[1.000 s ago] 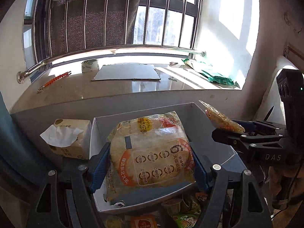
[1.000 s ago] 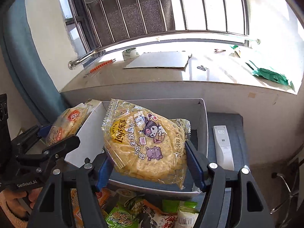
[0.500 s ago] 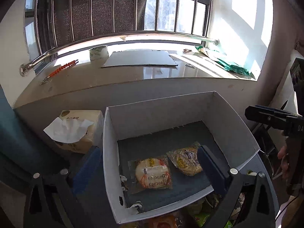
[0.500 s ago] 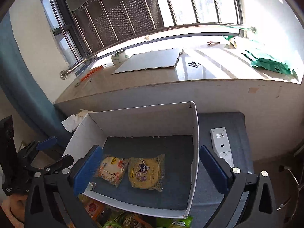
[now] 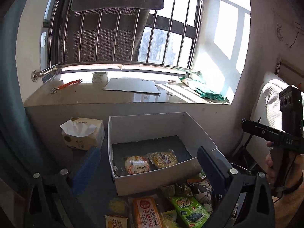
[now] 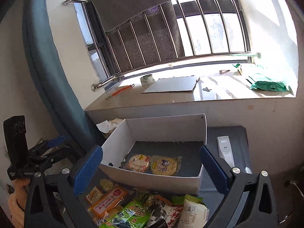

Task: Organize snacks
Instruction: 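Lower the yellow chip bag into the white box and open the right gripper, then grasp the grey snack bag with the right gripper and lift it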

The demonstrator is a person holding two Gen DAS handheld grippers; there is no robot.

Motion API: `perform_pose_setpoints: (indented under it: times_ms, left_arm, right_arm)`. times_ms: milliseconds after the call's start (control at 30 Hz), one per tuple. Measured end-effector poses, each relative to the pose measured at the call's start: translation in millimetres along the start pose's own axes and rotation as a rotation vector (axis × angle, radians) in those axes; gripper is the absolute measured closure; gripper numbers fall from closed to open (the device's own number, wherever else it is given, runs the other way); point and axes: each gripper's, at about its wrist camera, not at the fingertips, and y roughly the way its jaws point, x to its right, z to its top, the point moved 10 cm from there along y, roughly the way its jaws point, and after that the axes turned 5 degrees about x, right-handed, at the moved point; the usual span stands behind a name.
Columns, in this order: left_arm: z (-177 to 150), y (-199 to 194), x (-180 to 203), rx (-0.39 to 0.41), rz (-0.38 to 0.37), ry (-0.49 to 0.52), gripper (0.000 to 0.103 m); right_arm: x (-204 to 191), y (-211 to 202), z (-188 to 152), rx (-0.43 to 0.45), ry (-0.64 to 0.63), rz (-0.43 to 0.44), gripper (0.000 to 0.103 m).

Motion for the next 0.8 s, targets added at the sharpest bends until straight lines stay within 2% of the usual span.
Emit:
perform_pose_setpoints:
  times_ms: [133,300,433,533,800]
  left_arm:
    - [-23.1,-36.3,19.4,0.045,-0.015,0.019,0.000]
    - [-65.5,-63.4,35.0,0.031,-0.034,-0.006,0.000]
    - [-93.0,-76.4,40.5,0.009,-0.068,-0.046,0.000]
    - [-104.2,-82.5,39.7,-0.005,-0.064,-0.055,0.000]
    - [-113.8,-87.8,36.5,-0.022,-0.070,-0.055,0.000]
  right_arm:
    - [-16.8,-38.0,-22.6,0.046,-0.050,0.004,0.000]
    - [-18.9,-73.9,-65.8,0.078,-0.033,-0.031,0.000]
    - [-6.6,-88.5,-112.8,0.039,-0.007,-0.098,0.000]
    - [0.0,-95.1,-142.9,-0.011,0.003,-0.109,0.000]
    - [-1.5,-90.5,-174.9,-0.084,-0.177,-0.120,0.000]
